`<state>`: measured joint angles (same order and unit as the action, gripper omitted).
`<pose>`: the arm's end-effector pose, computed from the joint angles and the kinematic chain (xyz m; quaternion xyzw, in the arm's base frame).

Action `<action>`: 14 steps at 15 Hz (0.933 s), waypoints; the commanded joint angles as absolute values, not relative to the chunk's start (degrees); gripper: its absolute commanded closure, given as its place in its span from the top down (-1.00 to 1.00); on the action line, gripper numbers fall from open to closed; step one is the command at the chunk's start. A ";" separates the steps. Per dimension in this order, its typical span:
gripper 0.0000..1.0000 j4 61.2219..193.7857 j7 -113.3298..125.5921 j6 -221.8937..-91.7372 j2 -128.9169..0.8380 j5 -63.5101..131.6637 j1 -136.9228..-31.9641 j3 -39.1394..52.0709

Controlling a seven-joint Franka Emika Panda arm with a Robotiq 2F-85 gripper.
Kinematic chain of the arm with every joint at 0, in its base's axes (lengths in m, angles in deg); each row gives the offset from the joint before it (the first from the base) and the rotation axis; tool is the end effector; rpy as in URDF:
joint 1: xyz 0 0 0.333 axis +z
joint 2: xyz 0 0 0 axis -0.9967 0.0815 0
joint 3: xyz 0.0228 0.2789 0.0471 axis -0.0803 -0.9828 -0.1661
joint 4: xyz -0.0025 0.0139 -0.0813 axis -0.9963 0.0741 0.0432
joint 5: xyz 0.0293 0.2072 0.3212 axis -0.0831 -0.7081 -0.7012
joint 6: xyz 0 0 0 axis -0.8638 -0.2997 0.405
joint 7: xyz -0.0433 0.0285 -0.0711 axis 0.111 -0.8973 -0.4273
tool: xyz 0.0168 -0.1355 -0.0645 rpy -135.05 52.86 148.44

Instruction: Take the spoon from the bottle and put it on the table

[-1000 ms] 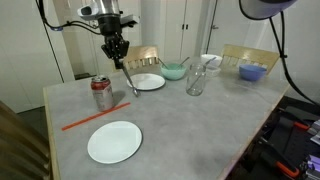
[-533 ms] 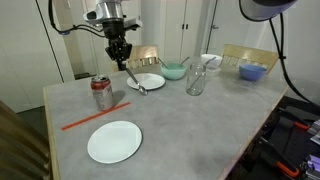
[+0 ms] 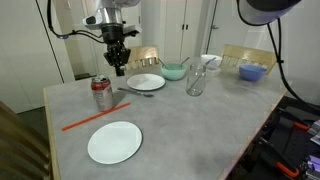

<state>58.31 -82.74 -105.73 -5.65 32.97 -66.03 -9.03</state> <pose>0.6626 0.2966 0.1940 -0.5809 -0.8005 0.0648 0.1325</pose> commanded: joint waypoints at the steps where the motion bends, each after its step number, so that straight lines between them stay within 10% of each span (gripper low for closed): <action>1: -0.93 60.38 -82.07 -107.46 -6.03 31.16 -66.68 -10.25; 5: -0.84 60.11 -81.19 -107.56 -6.07 30.76 -66.83 -10.36; 7: -0.31 59.61 -80.09 -107.57 -6.44 31.20 -66.69 -9.93; 14: 0.56 57.57 -69.79 -106.10 -9.23 33.63 -65.55 -7.40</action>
<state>57.36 -73.70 -106.76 -7.17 32.35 -66.02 -8.99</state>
